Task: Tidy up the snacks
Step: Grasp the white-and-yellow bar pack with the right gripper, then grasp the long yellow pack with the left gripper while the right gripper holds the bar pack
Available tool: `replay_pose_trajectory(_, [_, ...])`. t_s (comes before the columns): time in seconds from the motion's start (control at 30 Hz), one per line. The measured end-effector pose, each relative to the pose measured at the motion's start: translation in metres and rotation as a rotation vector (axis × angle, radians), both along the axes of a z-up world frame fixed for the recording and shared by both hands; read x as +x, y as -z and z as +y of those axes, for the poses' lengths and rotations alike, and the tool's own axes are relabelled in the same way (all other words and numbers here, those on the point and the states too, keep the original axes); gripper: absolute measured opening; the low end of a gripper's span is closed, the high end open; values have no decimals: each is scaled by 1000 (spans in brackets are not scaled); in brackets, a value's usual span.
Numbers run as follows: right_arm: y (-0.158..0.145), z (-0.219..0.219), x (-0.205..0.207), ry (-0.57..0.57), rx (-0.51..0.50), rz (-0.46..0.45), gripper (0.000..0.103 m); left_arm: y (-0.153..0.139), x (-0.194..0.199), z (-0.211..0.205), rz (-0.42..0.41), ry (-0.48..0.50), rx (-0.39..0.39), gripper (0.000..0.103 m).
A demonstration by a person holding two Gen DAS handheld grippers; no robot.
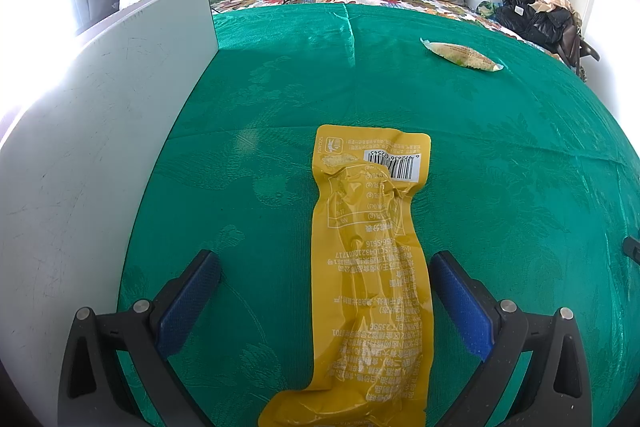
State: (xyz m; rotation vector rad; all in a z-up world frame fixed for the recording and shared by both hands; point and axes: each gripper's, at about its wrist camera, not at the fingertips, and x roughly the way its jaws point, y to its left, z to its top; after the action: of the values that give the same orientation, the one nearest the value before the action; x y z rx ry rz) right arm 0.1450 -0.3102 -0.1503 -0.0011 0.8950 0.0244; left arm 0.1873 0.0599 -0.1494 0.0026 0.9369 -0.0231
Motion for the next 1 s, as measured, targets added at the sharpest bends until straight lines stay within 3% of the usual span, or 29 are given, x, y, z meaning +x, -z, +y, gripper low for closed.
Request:
replay_pose_trajectory(0.1, [-7, 2, 10, -30, 19, 25, 97, 0, 0, 0, 0, 0, 0, 103])
replay_pose_trajectory(0.23, [-48, 17, 54, -119, 114, -108, 95, 0, 0, 0, 0, 0, 0, 103])
replay_pose_trajectory(0.33, [-71, 48, 113, -271, 133, -145, 95, 0, 0, 0, 0, 0, 0, 103])
replay_pose_trajectory(0.53, [-57, 124, 211, -505, -81, -19, 94, 0, 0, -1, -1, -1, -2, 103])
replay_pose_trajectory(0.63, [-39, 147, 238, -532, -153, 46, 94, -1, 0, 0, -1, -1, -2, 103])
replay_pose_trajectory(0.73, [-26, 150, 254, -511, -134, 103, 93, -1, 0, -1, -1, -1, -2, 103])
replay_pose_trajectory(0.77, [-21, 148, 256, -502, -93, 140, 89, -1, 0, -1, -1, -1, -1, 103])
replay_pose_trajectory(0.8, [-19, 147, 257, -487, -71, 173, 67, -1, 0, -1, -2, -2, -1, 103])
replay_pose_trajectory(0.83, [-23, 145, 255, -467, -76, 145, 42, -1, 0, -1, -1, -2, -1, 103])
replay_pose_trajectory(1.0, [-33, 125, 239, -394, 26, 172, 34, -2, 0, -1, -2, -2, -1, 103])
